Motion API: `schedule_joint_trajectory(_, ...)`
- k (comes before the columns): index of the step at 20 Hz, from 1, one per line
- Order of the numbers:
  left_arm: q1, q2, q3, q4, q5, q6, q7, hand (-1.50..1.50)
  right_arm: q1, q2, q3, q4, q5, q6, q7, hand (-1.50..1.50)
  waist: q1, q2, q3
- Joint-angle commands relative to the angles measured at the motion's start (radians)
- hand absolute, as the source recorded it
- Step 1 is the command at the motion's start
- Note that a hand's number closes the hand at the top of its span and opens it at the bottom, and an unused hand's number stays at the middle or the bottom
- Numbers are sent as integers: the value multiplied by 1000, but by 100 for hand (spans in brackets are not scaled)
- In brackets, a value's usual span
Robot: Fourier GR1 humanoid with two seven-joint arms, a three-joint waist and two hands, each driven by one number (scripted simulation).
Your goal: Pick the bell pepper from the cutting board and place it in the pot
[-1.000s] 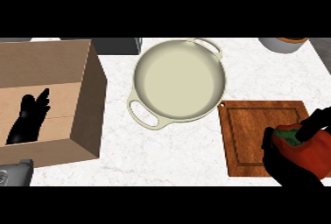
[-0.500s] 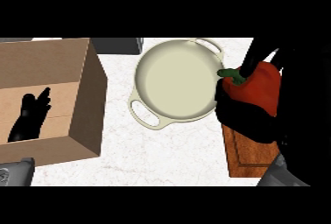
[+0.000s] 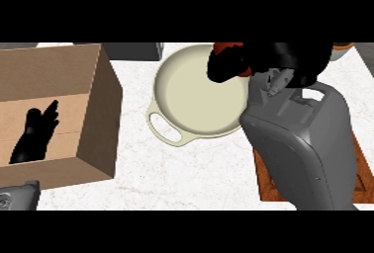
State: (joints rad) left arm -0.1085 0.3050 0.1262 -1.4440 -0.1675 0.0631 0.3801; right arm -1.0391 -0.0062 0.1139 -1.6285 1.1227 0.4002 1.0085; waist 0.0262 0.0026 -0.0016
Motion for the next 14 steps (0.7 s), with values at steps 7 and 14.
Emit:
schedule_joint_trajectory(7, -15, -14, -9, 37, -33, 17, -29, 0, 32, 6, -44, 388, -180, -317, 39, -150, 14, 9, 1)
schedule_joint_trajectory(14, -31, -14, 8, 70, -12, -3, -49, 0, -6, 6, -24, 488, -337, -640, -69, -150, 14, 8, 1)
